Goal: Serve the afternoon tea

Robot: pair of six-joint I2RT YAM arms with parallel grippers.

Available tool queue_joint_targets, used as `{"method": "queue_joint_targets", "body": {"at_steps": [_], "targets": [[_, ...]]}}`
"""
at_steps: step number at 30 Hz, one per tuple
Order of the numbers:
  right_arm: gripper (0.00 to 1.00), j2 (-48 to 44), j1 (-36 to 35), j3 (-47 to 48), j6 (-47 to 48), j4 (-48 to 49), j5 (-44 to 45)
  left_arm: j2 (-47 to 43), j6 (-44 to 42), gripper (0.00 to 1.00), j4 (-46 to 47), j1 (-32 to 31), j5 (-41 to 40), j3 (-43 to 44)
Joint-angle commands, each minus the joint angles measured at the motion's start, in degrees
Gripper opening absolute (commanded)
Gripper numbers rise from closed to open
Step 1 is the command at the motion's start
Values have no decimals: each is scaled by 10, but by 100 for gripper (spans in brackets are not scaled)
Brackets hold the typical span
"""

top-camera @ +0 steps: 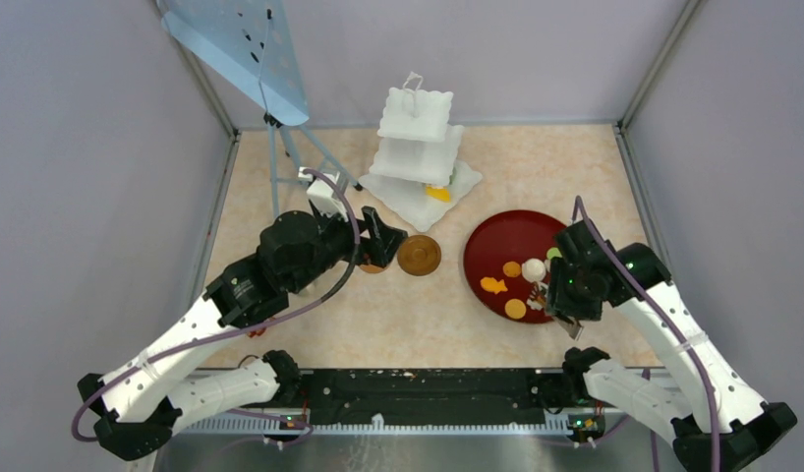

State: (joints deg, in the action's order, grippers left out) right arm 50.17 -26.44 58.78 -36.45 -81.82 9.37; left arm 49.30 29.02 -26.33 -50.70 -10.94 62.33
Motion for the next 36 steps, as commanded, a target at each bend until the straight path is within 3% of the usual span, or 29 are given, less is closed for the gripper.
{"method": "queue_joint_targets", "body": {"at_steps": [1,7,12,22,28,36], "targets": [[48,2,4,-8,7,26,-10,3,-3,99,32,1,-4,1],[44,3,4,-24,9,39,-2,6,-3,99,30,2,-4,2],[29,-1,4,-16,10,35,9,6,-2,99,30,1,-4,4],[17,4,4,116,51,1,19,4,0,99,28,2,-8,6],[17,32,3,125,108,162,-8,3,-2,99,27,2,-26,11],[18,164,5,170,185,390,-22,12,-11,99,4,2,-49,42]]}}
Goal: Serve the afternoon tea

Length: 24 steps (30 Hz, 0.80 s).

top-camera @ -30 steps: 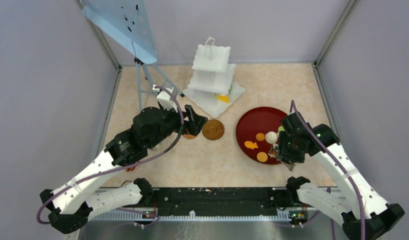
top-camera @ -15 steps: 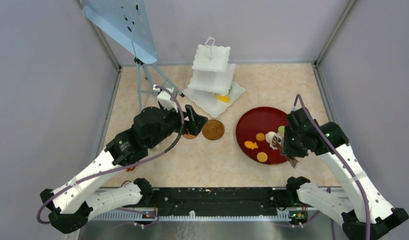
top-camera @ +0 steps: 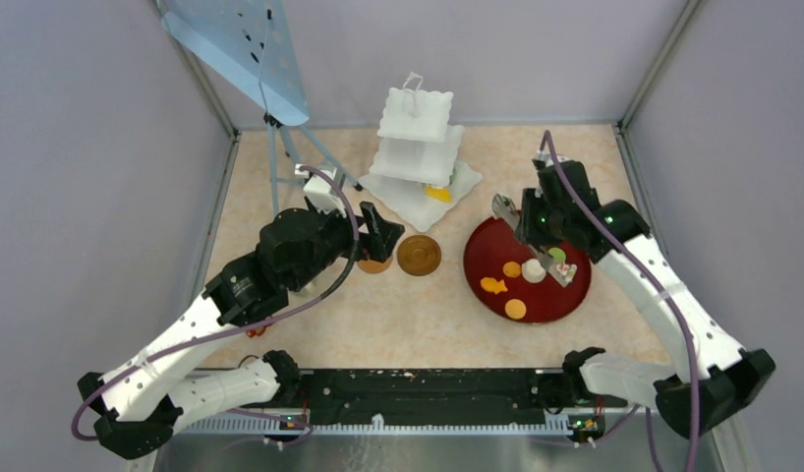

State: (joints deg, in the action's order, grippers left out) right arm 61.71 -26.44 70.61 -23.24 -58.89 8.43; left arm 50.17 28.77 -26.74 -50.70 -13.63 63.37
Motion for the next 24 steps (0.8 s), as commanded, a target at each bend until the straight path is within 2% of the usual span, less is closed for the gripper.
{"method": "queue_joint_targets", "body": {"at_steps": [1,5,8,13,24], "targets": [[17,68,5,65,62,181,-18,6,-9,99,6,2,-26,35],[18,139,15,112,83,243,-30,11,-9,99,5,2,-33,44],[18,179,38,141,82,278,-78,11,-9,99,1,2,-41,46],[18,253,46,209,90,263,-121,9,-9,99,-11,2,-54,53],[21,331,45,276,96,264,-136,12,-14,99,-17,2,-54,61]]}}
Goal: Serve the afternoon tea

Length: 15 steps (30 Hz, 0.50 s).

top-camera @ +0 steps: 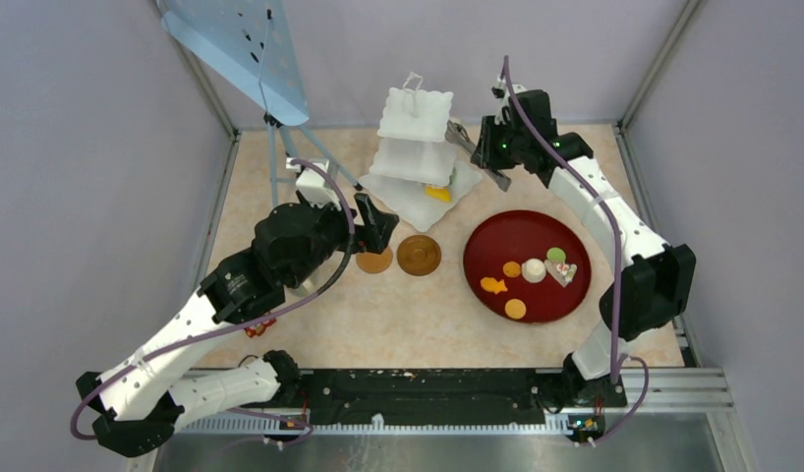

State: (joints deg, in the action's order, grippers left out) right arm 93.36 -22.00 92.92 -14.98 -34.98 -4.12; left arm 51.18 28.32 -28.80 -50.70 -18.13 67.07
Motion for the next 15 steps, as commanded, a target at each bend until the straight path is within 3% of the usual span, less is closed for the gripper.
{"method": "queue_joint_targets", "body": {"at_steps": [1,15], "targets": [[23,19,1,56,14,24,-9,1,-10,99,3,2,-10,24],[40,73,-15,106,21,-9,1,-6,-10,99,-3,2,-12,26]]}}
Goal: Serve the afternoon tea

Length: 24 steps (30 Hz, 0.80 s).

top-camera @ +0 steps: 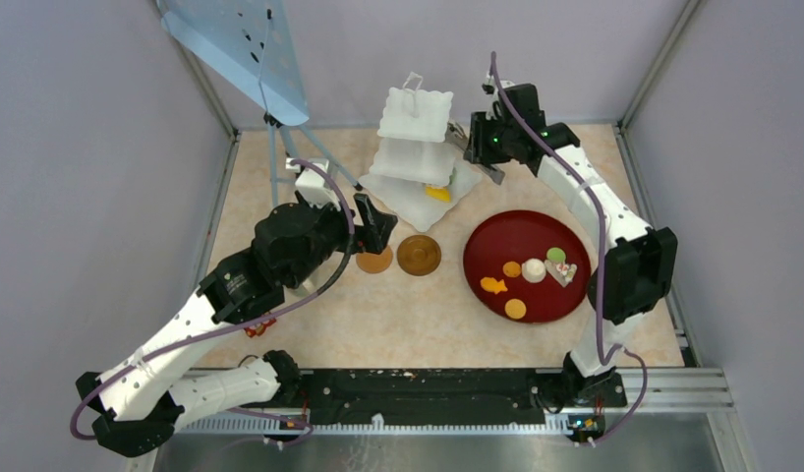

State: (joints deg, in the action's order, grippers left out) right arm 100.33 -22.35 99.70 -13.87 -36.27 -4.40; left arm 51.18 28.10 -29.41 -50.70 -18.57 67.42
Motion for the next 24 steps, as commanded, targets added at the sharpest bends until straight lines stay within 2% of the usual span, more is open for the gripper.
{"method": "queue_joint_targets", "body": {"at_steps": [1,18,24], "targets": [[41,5,-13,38,10,3,7,-6,-8,99,3,2,-7,23],[49,-14,-26,48,11,-26,42,-12,-7,99,4,1,-2,18],[51,-21,-27,32,18,0,42,-12,-7,99,6,2,4,18]]}}
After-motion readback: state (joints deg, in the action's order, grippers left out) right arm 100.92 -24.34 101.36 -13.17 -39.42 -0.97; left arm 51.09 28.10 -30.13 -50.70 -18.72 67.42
